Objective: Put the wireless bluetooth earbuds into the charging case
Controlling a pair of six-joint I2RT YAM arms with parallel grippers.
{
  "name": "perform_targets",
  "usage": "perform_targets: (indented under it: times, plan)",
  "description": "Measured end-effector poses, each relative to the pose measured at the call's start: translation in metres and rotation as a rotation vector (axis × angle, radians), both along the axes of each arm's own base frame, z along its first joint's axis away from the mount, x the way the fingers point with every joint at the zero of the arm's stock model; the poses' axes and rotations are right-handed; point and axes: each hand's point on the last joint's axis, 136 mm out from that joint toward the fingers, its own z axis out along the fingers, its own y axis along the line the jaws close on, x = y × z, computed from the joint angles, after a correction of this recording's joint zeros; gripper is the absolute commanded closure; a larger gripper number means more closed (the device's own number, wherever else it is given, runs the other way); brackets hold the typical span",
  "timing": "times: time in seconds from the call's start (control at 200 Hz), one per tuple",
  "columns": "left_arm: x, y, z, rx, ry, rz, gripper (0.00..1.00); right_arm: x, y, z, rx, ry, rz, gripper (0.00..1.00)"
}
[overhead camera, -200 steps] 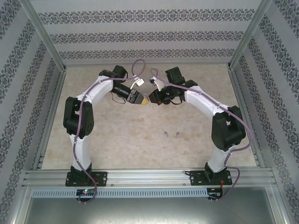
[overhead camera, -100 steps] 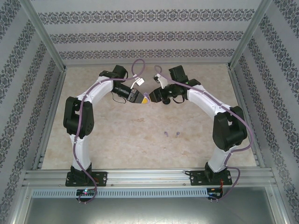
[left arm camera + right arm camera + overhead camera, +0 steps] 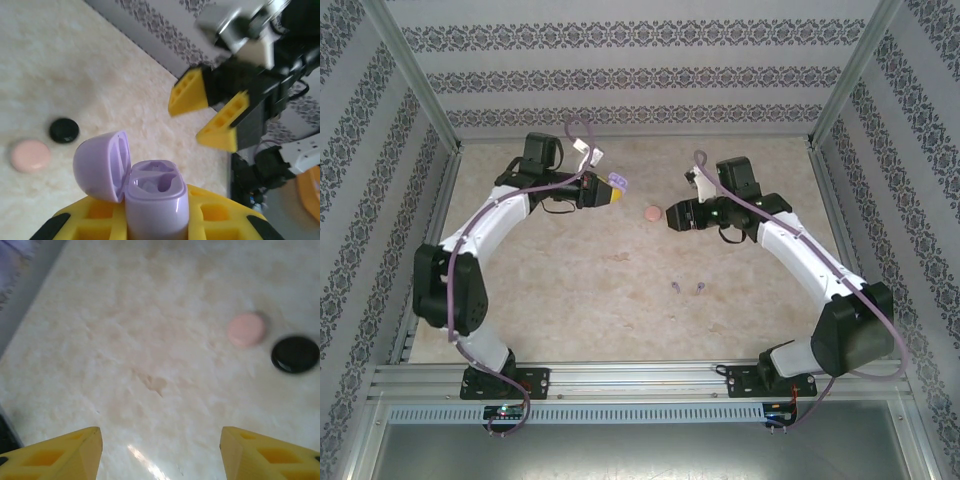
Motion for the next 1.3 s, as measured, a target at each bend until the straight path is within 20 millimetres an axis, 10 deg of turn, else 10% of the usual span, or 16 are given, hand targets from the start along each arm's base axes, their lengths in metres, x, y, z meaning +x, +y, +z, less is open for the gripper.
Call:
perform_targets:
  times: [0.26,0.654,1.299]
  plan:
    - [0.009,0.010,0.032,0.001,-0.295,0.209,1.00,-0.026,-0.008,-0.049,-0.149,0.154,-0.135,0.36]
    - [0.016,0.007,0.028,-0.012,-0.436,0.433,1.00,-0.060,0.003,-0.130,-0.335,0.325,-0.193,0.36]
    - [-0.017,-0.003,0.045,-0.258,-0.669,0.327,1.00,-0.077,0.001,-0.172,-0.490,0.345,-0.210,0.49]
